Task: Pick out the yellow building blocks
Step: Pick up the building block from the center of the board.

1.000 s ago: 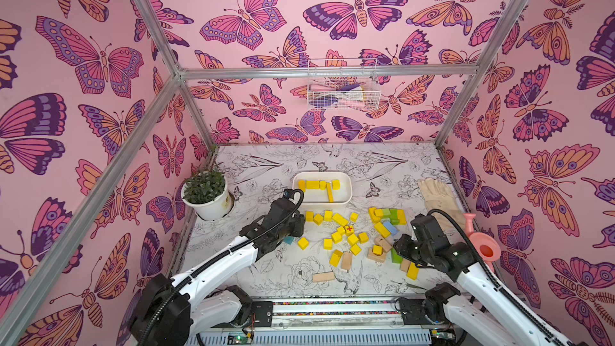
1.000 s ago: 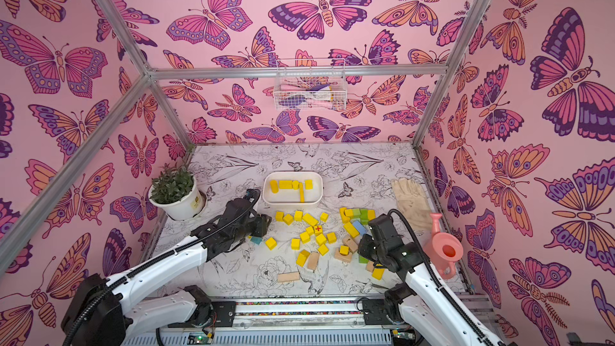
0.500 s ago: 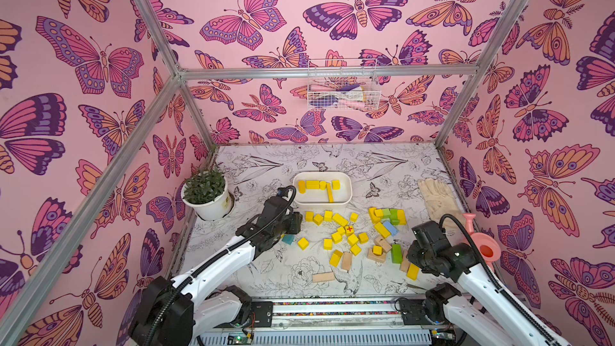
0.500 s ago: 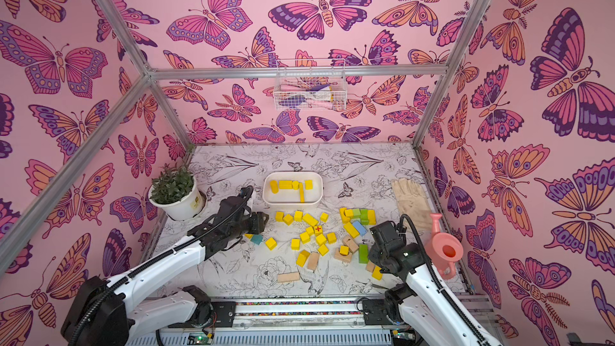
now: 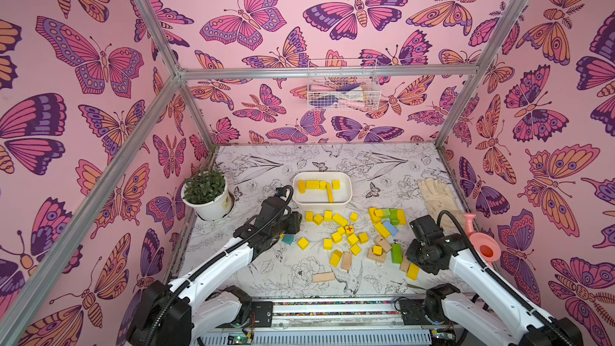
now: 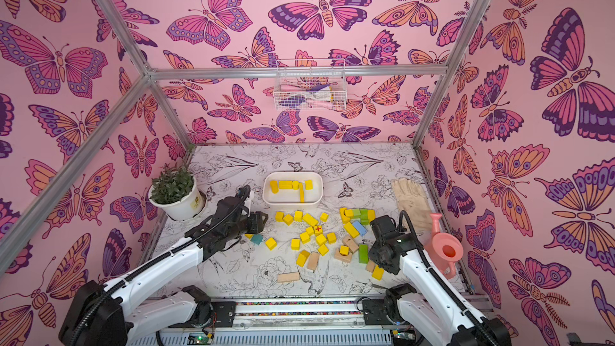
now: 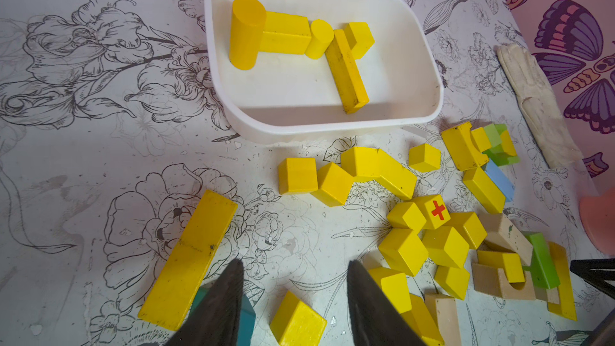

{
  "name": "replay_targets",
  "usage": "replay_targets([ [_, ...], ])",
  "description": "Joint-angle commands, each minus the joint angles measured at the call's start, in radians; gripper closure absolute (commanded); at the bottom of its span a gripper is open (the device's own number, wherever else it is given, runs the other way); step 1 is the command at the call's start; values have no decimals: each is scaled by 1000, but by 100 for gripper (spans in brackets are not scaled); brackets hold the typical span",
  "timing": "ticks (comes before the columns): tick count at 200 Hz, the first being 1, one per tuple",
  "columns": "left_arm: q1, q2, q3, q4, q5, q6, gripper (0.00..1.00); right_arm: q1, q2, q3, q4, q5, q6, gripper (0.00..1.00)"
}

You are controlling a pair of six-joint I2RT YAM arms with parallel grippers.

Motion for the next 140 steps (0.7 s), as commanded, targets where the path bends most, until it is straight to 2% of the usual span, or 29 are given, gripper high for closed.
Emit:
replay_targets([
  [1, 10, -12, -17, 12, 6, -8, 49, -8, 4, -12, 5, -17, -20, 61],
  [17, 13, -10, -17, 13, 8, -9, 49, -9, -1, -12, 4, -16, -19, 52],
  [29, 13, -10, -17, 12, 9, -9, 49, -9, -5, -13, 1, -16, -17, 50],
  [105, 19, -12, -20, 12, 13, -11, 49, -12, -6, 8, -85, 50, 52, 54],
  [140, 22, -16, -22, 14, 14, -12, 49, -33, 19, 14, -69, 35, 28, 56],
])
